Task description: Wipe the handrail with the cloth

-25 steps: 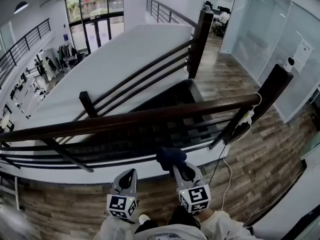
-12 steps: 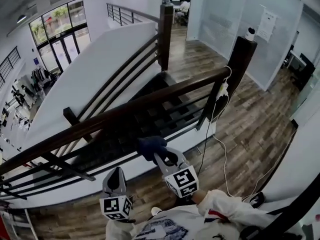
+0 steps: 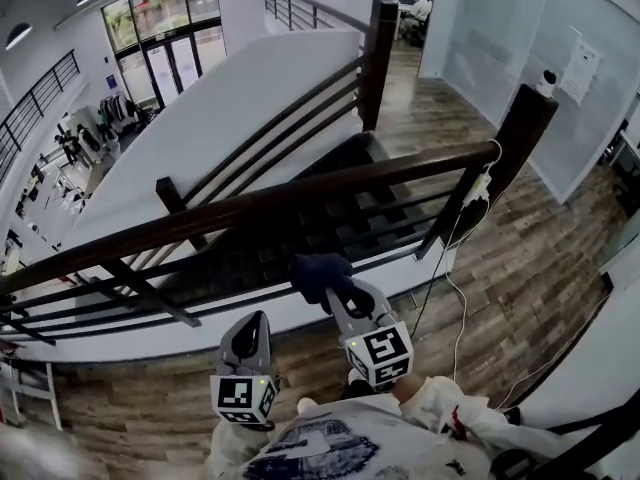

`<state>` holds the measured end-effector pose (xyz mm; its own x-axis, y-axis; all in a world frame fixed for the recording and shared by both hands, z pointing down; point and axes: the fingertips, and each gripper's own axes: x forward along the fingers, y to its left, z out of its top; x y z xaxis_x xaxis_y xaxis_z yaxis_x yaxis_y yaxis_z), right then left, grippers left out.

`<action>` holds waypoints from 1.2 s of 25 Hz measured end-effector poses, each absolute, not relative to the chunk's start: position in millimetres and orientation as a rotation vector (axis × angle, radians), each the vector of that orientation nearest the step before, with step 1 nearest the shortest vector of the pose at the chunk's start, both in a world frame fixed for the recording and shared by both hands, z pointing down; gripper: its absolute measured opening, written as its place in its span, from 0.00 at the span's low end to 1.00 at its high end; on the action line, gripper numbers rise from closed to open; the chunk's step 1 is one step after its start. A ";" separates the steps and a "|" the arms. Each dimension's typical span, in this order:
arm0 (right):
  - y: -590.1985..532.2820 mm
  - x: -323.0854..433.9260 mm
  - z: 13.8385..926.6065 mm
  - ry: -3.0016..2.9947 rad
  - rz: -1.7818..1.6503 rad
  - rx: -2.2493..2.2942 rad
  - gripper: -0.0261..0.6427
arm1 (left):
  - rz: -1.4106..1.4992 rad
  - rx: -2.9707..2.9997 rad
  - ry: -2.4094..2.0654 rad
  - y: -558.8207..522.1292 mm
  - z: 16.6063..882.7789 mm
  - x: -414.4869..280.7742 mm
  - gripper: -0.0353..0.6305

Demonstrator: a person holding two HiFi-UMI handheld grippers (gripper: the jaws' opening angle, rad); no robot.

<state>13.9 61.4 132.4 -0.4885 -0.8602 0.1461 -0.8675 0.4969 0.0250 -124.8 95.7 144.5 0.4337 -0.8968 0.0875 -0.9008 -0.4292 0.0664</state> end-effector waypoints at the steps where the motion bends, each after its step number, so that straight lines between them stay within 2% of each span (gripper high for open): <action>1: 59.2 16.3 132.6 -2.604 0.079 1.491 0.12 | 0.061 2.553 -1.632 95.9 145.5 -123.5 0.05; 15: 8.9 70.4 123.5 -2.644 0.048 1.452 0.12 | 0.061 2.482 -1.758 46.5 138.8 -85.4 0.05; 30: 4.0 87.1 132.3 -2.638 0.090 1.474 0.12 | 0.066 2.491 -1.764 27.3 132.7 -68.5 0.05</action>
<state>87.1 4.0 132.3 -0.5190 -0.8446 0.1319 -0.8516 0.5242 0.0060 -68.5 27.3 132.7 0.3326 -0.9391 0.0860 -0.9429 -0.3297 0.0470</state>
